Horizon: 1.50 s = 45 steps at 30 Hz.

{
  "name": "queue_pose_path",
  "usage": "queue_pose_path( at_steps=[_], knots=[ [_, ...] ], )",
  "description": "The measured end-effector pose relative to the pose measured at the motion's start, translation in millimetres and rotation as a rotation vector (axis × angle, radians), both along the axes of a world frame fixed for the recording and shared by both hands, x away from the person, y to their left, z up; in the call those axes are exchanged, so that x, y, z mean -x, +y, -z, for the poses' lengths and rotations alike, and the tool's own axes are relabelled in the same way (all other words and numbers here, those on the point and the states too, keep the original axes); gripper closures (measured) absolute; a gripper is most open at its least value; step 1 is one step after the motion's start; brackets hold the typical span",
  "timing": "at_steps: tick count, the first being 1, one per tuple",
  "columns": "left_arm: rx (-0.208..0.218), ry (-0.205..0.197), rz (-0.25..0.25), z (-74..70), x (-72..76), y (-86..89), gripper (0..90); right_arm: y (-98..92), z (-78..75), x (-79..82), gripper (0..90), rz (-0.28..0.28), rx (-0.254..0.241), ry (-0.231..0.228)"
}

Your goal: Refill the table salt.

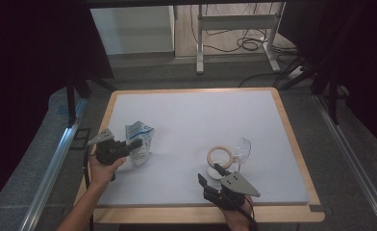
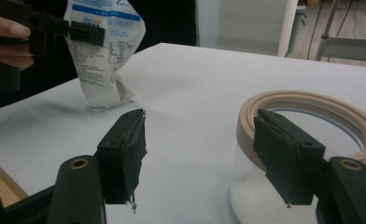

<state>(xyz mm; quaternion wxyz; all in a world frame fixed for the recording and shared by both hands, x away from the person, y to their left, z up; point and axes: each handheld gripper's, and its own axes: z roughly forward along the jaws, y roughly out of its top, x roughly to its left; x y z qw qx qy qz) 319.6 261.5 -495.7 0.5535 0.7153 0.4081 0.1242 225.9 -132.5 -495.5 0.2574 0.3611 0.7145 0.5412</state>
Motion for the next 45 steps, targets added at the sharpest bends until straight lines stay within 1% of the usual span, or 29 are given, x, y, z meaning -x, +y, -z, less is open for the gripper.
queue_pose_path(
  at_steps=[2,5,6,7,8,10,12,13,14,15,16,17,18,20,23,25,27,28,31,33,34,35,36,39,42,45],
  knots=[
    [-0.002,-0.001,-0.005,0.5,1.2,0.6,80.0,-1.9,-2.4,0.8,35.1,-0.009,-0.006,-0.006],
    [-0.013,0.003,-0.010,1.0,2.1,0.8,75.7,-6.2,-6.8,0.9,35.1,-0.020,-0.034,-0.008],
    [-0.025,0.002,-0.008,1.3,2.2,0.8,73.3,-7.9,-8.4,0.8,35.1,-0.021,-0.038,-0.009],
    [-0.035,0.001,-0.019,1.7,3.0,0.0,71.0,-9.7,-9.9,0.5,35.1,-0.021,-0.039,-0.015],
    [-0.054,-0.004,-0.022,1.8,3.6,-0.3,68.6,-11.8,-11.4,0.4,35.2,-0.022,-0.042,-0.017],
    [-0.069,-0.004,-0.015,2.7,5.5,-1.8,64.3,-16.3,-14.2,-0.1,35.6,-0.026,-0.048,-0.021],
    [-0.104,0.007,-0.017,3.9,6.9,-5.0,56.3,-20.4,-16.3,-0.5,36.5,-0.026,-0.053,-0.021],
    [-0.126,0.009,-0.030,4.6,7.9,-7.0,51.8,-22.0,-17.2,-0.6,36.9,-0.028,-0.055,-0.022],
    [-0.127,0.007,-0.028,5.9,9.2,-7.7,49.1,-23.3,-18.0,-0.6,37.0,-0.029,-0.053,-0.026],
    [-0.116,0.007,-0.029,7.2,10.2,-7.3,49.0,-24.5,-18.6,-0.7,37.1,-0.030,-0.051,-0.031],
    [-0.103,0.016,-0.034,8.7,10.4,-6.6,49.0,-25.5,-19.3,-0.5,37.1,-0.032,-0.052,-0.029],
    [-0.090,0.027,-0.038,10.3,9.8,-5.8,47.4,-26.3,-19.6,-0.7,37.1,-0.031,-0.051,-0.031],
    [-0.087,0.036,-0.048,11.7,9.3,-5.2,44.4,-27.3,-19.8,-0.7,37.1,-0.029,-0.050,-0.030],
    [-0.097,0.035,-0.061,13.9,9.8,-4.6,41.8,-28.9,-20.1,-0.8,37.1,-0.028,-0.055,-0.030],
    [-0.098,0.040,-0.060,15.5,10.7,-2.8,39.1,-30.6,-20.5,-0.4,37.1,-0.023,-0.054,-0.034],
    [-0.100,0.043,-0.058,15.4,12.2,-2.0,35.5,-31.8,-21.2,-0.2,37.1,-0.022,-0.058,-0.039],
    [-0.091,0.051,-0.052,15.5,14.4,-0.6,32.2,-33.2,-21.8,0.0,37.1,-0.022,-0.058,-0.041],
    [-0.092,0.051,-0.058,15.8,16.1,-0.3,30.2,-34.0,-22.2,0.2,37.1,-0.023,-0.058,-0.041],
    [-0.100,0.045,-0.053,16.9,19.7,0.0,28.6,-37.1,-23.2,0.9,37.5,-0.024,-0.058,-0.042],
    [-0.098,0.034,-0.057,18.9,26.1,0.2,27.9,-39.8,-23.8,1.2,38.8,-0.022,-0.059,-0.043],
    [-0.098,0.034,-0.057,18.9,26.1,0.2,27.2,-41.4,-24.2,1.5,39.7,-0.021,-0.059,-0.045],
    [-0.085,0.045,-0.051,20.9,29.6,1.0,25.8,-43.1,-24.6,2.0,40.7,-0.021,-0.059,-0.047],
    [-0.084,0.046,-0.052,21.9,31.4,1.4,24.6,-44.7,-25.2,2.6,41.9,-0.022,-0.060,-0.048],
    [-0.100,0.044,-0.066,24.1,36.5,2.7,21.1,-50.8,-26.0,3.9,46.6,-0.022,-0.057,-0.047],
    [-0.099,0.053,-0.070,25.8,40.9,5.2,19.9,-58.1,-26.4,5.1,52.3,-0.023,-0.059,-0.047],
    [-0.107,0.042,-0.072,27.1,45.1,5.9,19.9,-65.9,-26.0,6.3,60.0,-0.024,-0.062,-0.041]
  ],
)
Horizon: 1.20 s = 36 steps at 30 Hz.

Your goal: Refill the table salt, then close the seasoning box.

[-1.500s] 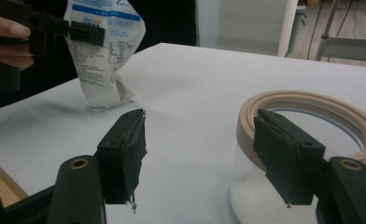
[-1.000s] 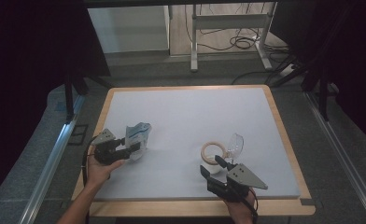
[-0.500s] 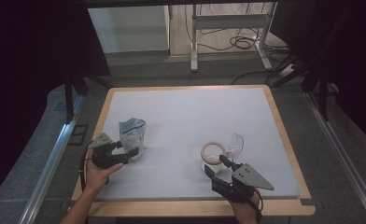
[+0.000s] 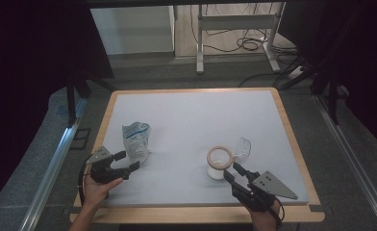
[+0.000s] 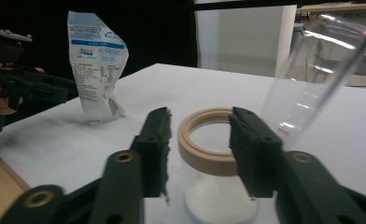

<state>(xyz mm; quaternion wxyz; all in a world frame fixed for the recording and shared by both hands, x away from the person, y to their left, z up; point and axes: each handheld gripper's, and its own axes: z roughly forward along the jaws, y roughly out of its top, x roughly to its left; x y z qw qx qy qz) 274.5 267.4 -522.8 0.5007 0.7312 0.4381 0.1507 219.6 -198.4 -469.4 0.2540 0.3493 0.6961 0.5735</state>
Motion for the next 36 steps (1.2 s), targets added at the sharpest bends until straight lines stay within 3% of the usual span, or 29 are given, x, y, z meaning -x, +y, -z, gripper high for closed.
queue_pose_path(
  at_steps=[6,13,18,24,36],
  knots=[
    [-0.005,0.009,0.014,2.3,4.1,-0.4,19.6,-14.0,0.6,3.1,79.8,0.008,0.012,-0.006],
    [-0.012,0.009,0.034,4.7,6.4,-2.8,19.1,-41.6,-1.5,5.4,88.8,0.061,0.011,-0.010],
    [-0.003,0.011,0.044,6.2,7.6,-5.0,18.8,-61.5,3.4,-4.2,89.7,0.120,0.020,0.011],
    [-0.008,0.015,0.049,7.1,8.4,-6.8,18.5,-70.6,4.8,-20.7,89.8,0.162,0.022,0.038],
    [-0.018,0.021,0.069,7.6,9.7,-7.0,18.3,-60.0,-10.3,-45.7,89.8,0.163,0.048,0.045]
  ],
)
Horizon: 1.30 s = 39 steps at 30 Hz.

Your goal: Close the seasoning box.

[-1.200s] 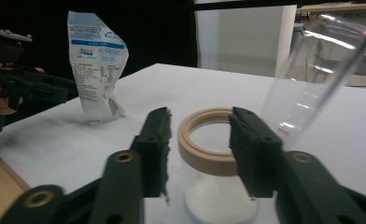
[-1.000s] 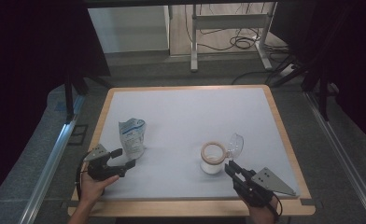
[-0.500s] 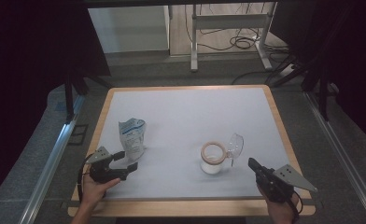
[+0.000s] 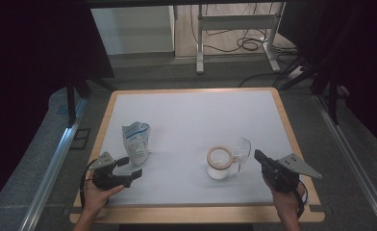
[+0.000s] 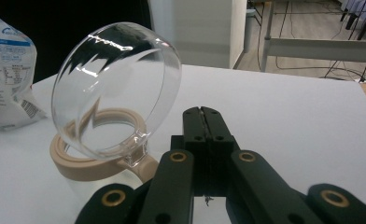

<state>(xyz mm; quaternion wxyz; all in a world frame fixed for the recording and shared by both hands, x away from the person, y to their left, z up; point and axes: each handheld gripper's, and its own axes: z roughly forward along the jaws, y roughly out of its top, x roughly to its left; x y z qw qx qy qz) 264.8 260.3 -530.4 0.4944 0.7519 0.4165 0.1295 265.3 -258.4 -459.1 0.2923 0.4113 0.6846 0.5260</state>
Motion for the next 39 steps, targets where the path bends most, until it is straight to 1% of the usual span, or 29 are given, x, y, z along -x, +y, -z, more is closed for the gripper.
queue_pose_path(
  at_steps=[7,10,13,17,25,33,39],
  knots=[
    [-0.003,0.002,0.012,0.8,0.6,-2.4,18.2,3.5,-1.9,-7.9,89.8,0.004,0.004,0.013],
    [0.001,0.003,0.012,1.4,2.1,-1.8,18.2,5.8,-3.8,-11.6,89.9,0.001,0.018,0.010],
    [-0.001,0.005,0.010,2.7,2.6,-0.6,18.3,7.8,-5.5,-13.4,89.8,0.002,0.020,0.008],
    [0.002,0.005,0.007,3.5,2.8,0.3,18.3,11.6,-8.1,-13.1,89.8,-0.005,0.023,0.003],
    [0.002,0.008,0.009,4.7,4.9,0.8,18.3,23.4,-12.4,-6.0,89.8,-0.030,0.033,-0.008],
    [0.000,0.011,0.008,6.2,5.1,0.5,18.3,31.3,-12.8,-6.7,89.8,-0.046,0.040,-0.013],
    [0.000,0.013,0.005,7.4,5.4,1.0,18.3,48.5,-9.9,-10.0,89.8,-0.085,0.051,-0.002]
  ],
)
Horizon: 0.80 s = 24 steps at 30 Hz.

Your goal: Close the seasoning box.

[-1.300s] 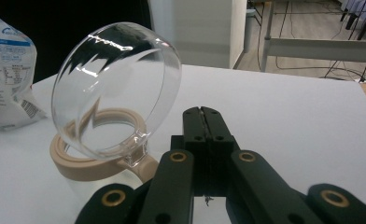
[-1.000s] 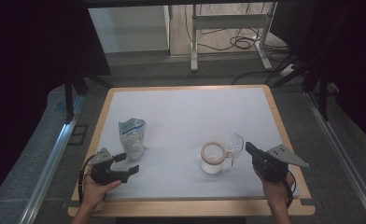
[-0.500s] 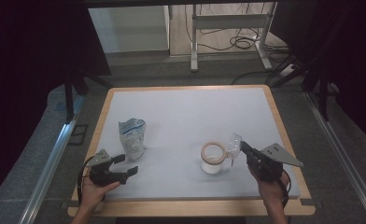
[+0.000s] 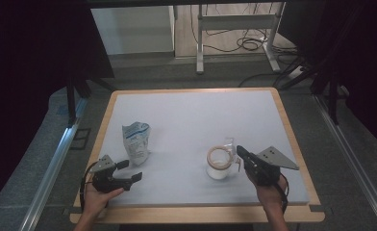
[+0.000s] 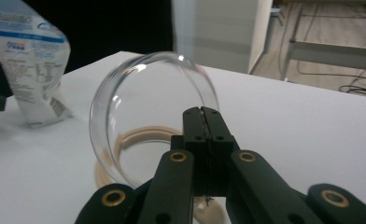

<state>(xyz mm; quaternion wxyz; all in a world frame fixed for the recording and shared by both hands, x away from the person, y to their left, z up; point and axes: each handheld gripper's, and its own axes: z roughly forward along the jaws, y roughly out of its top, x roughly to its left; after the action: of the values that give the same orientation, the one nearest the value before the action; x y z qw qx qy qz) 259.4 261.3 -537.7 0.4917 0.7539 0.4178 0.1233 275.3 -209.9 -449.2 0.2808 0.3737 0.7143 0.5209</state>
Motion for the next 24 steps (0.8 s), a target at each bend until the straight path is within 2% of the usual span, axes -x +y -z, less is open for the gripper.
queue_pose_path(
  at_steps=[7,9,14,19,24],
  knots=[
    [0.000,-0.002,-0.003,0.9,1.5,1.2,18.3,34.6,10.5,-8.8,89.8,-0.085,0.057,0.043],
    [0.002,-0.003,-0.004,0.8,2.0,1.9,18.3,39.4,11.5,-9.8,89.8,-0.098,0.049,0.047],
    [0.003,-0.004,-0.003,0.6,2.4,2.7,18.3,42.3,10.3,-10.4,89.8,-0.101,0.060,0.049],
    [0.015,0.003,-0.007,0.4,0.9,1.9,18.5,39.8,10.3,-10.5,89.7,-0.102,0.051,0.056],
    [0.003,0.001,-0.015,0.5,-0.9,2.4,18.5,36.3,8.5,-11.5,89.3,-0.107,0.041,0.049]
  ],
)
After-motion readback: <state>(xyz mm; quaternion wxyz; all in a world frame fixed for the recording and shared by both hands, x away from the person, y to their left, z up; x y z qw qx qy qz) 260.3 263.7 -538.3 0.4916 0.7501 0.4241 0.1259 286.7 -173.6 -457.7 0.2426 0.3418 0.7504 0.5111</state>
